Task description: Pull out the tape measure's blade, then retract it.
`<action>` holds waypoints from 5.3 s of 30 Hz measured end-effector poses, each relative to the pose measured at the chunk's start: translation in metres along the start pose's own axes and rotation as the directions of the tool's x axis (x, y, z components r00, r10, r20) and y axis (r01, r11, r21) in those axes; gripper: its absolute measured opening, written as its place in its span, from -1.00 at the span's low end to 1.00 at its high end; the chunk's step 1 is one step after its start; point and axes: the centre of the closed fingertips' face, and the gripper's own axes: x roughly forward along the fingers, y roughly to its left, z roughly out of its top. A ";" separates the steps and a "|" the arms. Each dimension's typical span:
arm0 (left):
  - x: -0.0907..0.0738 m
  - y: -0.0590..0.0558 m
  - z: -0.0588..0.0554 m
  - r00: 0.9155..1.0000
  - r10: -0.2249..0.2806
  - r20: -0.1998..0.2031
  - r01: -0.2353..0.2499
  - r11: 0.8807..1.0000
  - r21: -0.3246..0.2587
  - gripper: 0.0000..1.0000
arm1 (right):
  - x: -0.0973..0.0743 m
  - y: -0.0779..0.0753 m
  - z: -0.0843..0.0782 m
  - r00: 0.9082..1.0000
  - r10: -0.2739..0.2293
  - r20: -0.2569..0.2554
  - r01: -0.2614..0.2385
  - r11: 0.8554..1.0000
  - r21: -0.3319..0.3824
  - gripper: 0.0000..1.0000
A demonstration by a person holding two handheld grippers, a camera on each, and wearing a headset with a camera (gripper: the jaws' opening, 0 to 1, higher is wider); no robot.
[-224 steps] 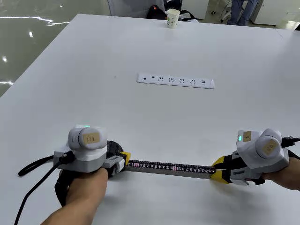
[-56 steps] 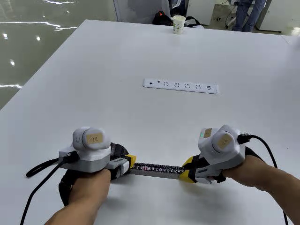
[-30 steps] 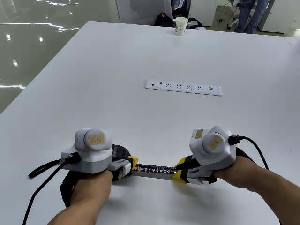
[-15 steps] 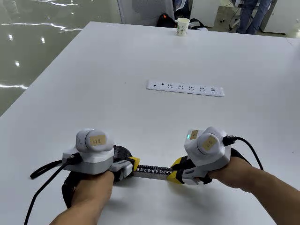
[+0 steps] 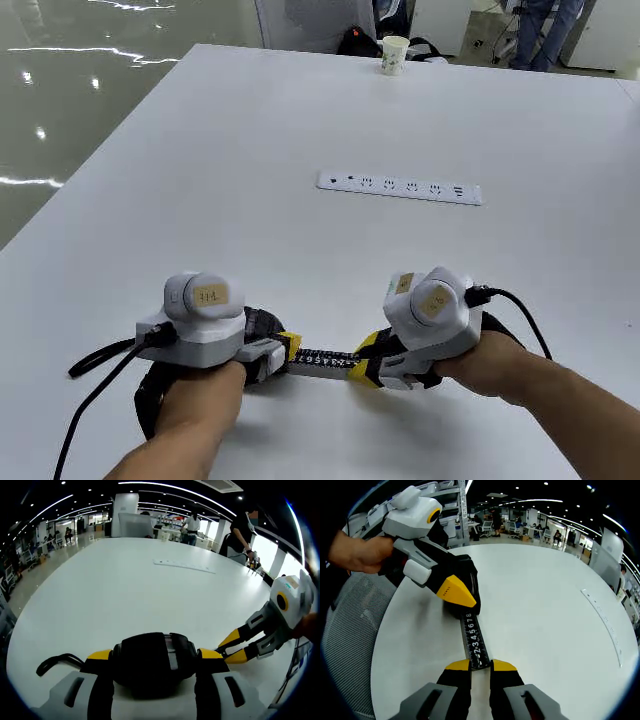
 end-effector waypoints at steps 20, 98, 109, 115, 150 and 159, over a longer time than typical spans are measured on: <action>-0.001 0.001 0.000 1.000 -0.012 -0.005 0.011 1.000 -0.017 0.22 | 0.017 0.007 0.024 0.999 0.018 0.029 -0.017 1.000 -0.018 -0.81; -0.001 -0.001 -0.001 0.998 -0.042 -0.048 0.042 0.999 0.001 0.26 | 0.037 0.014 0.052 0.997 0.044 0.062 -0.036 0.991 -0.129 -0.70; -0.008 0.001 0.007 0.998 -0.057 -0.037 0.058 0.998 0.009 0.29 | 0.025 0.013 0.049 0.997 0.021 0.070 -0.013 0.994 -0.109 -0.66; -0.011 -0.002 0.004 0.997 -0.070 -0.040 0.071 0.997 0.021 0.30 | 0.017 0.012 0.043 0.998 0.004 0.070 0.003 0.995 -0.101 -0.62; -0.034 -0.009 -0.003 0.982 -0.190 -0.011 0.189 0.974 0.126 0.41 | -0.036 0.016 -0.001 0.990 -0.109 0.092 0.105 0.993 0.045 -0.25; -0.042 -0.010 -0.005 0.969 -0.245 0.017 0.240 0.959 0.152 0.52 | -0.047 0.021 -0.007 0.981 -0.145 0.129 0.131 0.985 0.110 -0.11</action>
